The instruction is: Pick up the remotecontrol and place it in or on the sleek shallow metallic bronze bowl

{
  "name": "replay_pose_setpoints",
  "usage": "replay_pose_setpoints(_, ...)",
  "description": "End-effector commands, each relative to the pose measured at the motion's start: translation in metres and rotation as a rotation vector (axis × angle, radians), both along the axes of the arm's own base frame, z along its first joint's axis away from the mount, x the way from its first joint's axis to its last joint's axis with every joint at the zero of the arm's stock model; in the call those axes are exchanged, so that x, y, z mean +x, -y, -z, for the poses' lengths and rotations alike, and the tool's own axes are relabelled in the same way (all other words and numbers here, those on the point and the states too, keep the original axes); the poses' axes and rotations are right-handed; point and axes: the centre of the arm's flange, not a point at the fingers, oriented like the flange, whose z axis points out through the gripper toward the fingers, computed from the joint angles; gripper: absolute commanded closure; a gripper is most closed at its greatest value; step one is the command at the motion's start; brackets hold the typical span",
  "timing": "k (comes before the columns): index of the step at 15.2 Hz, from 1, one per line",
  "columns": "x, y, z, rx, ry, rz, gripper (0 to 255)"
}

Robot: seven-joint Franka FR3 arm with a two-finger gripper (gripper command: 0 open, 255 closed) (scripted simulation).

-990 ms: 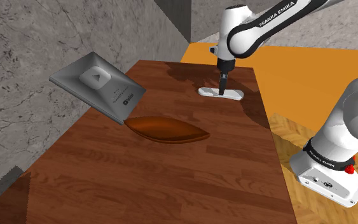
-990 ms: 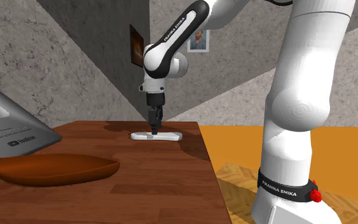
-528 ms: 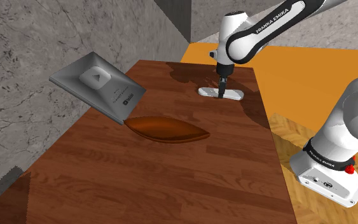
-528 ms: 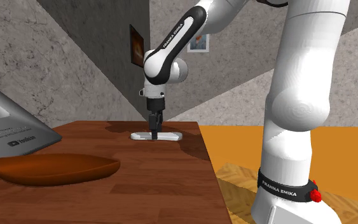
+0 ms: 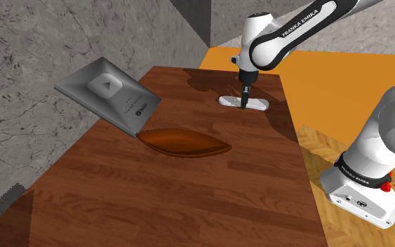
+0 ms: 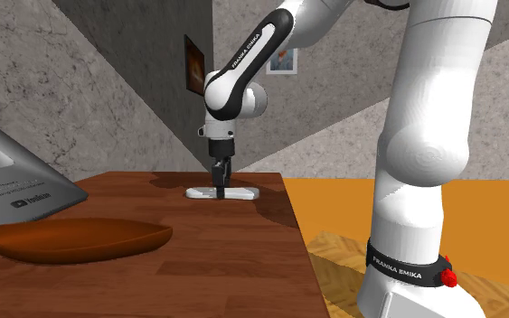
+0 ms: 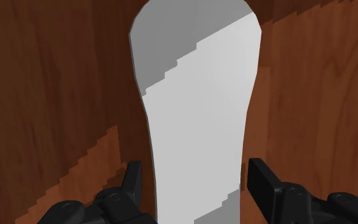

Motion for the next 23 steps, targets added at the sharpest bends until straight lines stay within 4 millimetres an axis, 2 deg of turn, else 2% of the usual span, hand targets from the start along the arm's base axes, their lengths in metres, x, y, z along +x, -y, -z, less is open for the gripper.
replay_pose_setpoints(1, 0.0, 0.0, 0.0, 0.0, 0.0, 0.0, 255)
replay_pose_setpoints(5, 0.0, 0.0, 0.0, 0.0, 0.0, 0.0, 255)
replay_pose_setpoints(23, 0.0, 0.0, -0.095, 0.0, 0.0, 0.0, 255)
